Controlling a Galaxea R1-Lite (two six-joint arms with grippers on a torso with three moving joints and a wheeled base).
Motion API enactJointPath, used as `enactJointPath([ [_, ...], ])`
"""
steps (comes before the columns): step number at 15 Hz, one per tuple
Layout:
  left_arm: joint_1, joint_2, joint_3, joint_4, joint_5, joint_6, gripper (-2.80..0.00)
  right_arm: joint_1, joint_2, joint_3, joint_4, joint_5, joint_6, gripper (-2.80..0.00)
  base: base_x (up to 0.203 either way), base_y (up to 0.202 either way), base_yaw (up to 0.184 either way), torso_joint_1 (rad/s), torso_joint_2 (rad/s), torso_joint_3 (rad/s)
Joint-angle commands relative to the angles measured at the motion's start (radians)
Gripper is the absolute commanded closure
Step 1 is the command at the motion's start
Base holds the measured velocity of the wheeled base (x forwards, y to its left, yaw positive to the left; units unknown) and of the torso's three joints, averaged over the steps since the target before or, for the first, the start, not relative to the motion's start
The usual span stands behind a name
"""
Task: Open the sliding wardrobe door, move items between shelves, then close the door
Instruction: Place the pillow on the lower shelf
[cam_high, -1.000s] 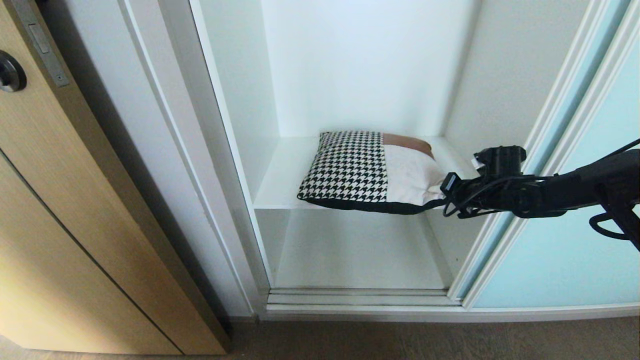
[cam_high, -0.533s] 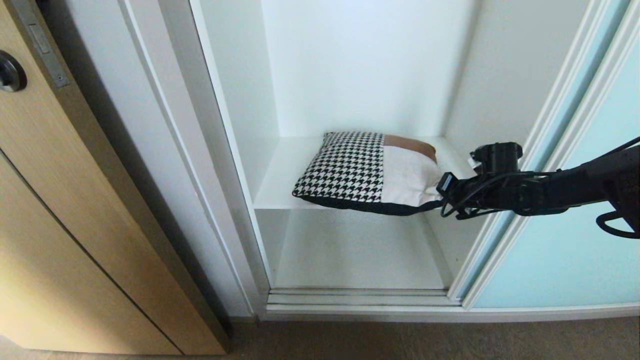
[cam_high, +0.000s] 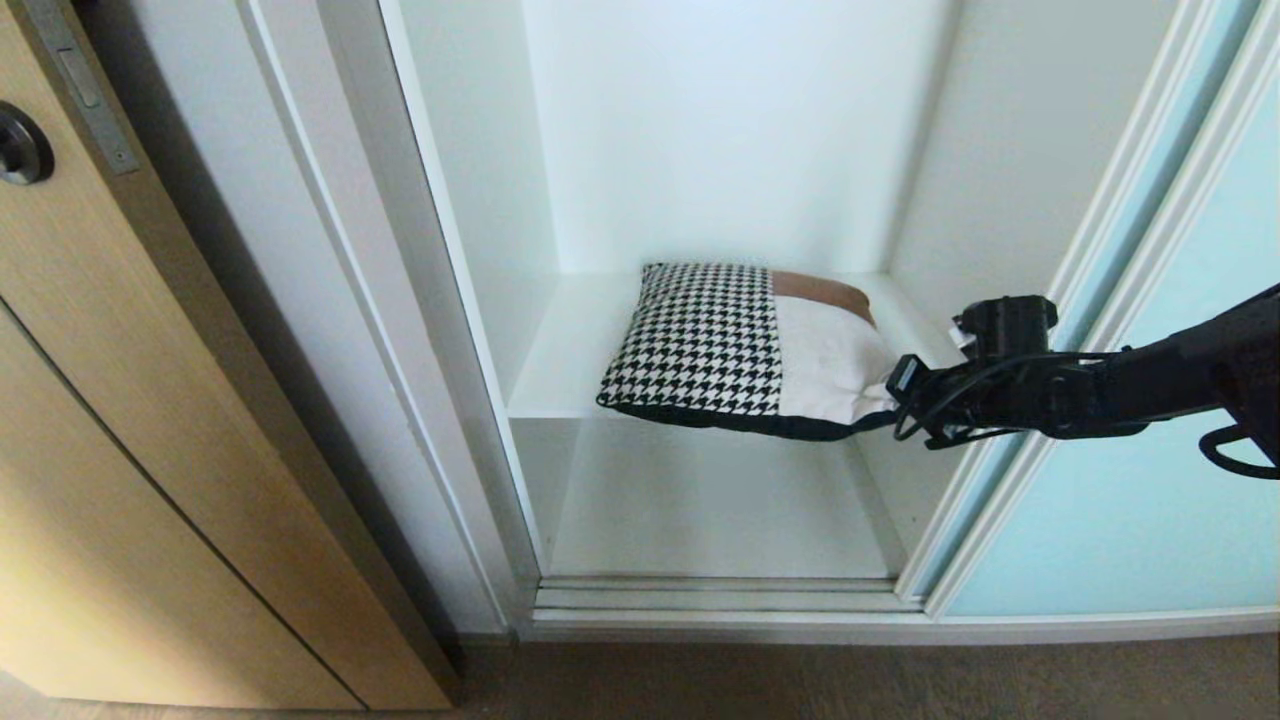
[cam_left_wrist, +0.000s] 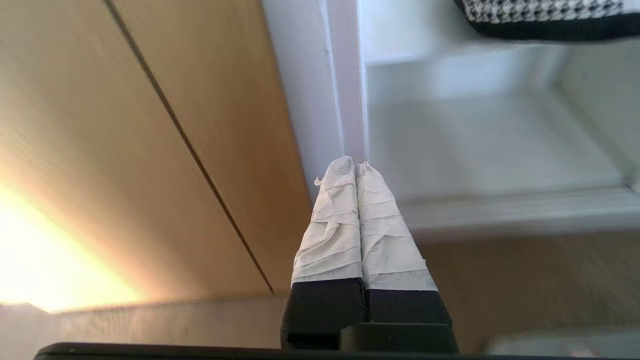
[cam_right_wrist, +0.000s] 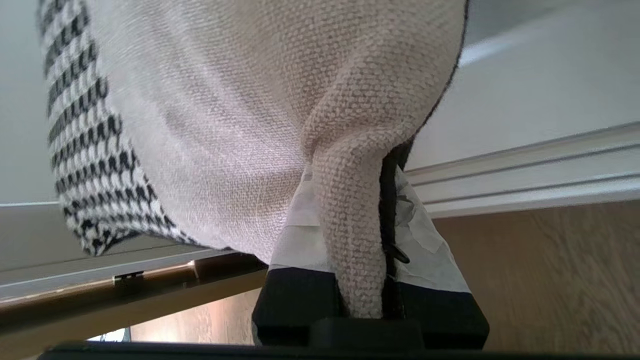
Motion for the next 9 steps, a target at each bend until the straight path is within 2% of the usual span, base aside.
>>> enactJointPath([
  [1, -0.001, 0.214, -0.124, 0.036, -0.004, -0.032, 0.00, -0.001, -0.003, 0.014, 0.005, 0.003, 0.006, 0.00, 0.000, 0.000, 0.000, 0.000, 0.00, 0.000],
  [3, -0.001, 0.394, -0.234, 0.048, -0.043, -0.074, 0.00, -0.001, -0.008, 0.015, 0.004, 0.003, 0.004, 0.00, 0.000, 0.000, 0.000, 0.000, 0.00, 0.000],
  [4, -0.002, 0.484, -0.281, 0.052, -0.088, -0.089, 0.00, -0.001, -0.007, 0.012, 0.004, 0.003, 0.001, 0.00, 0.000, 0.000, 0.000, 0.000, 0.00, 0.000],
  [6, -0.003, 0.653, -0.355, 0.056, -0.210, -0.111, 0.00, -0.001, -0.002, 0.001, 0.004, 0.002, -0.001, 0.00, 0.000, 0.000, 0.000, 0.000, 0.00, 0.000],
  [9, -0.021, 0.921, -0.508, 0.056, -0.371, -0.192, 0.00, -0.016, 0.000, -0.029, 0.011, 0.003, -0.007, 0.00, 0.000, 0.000, 0.000, 0.000, 0.00, 0.000],
])
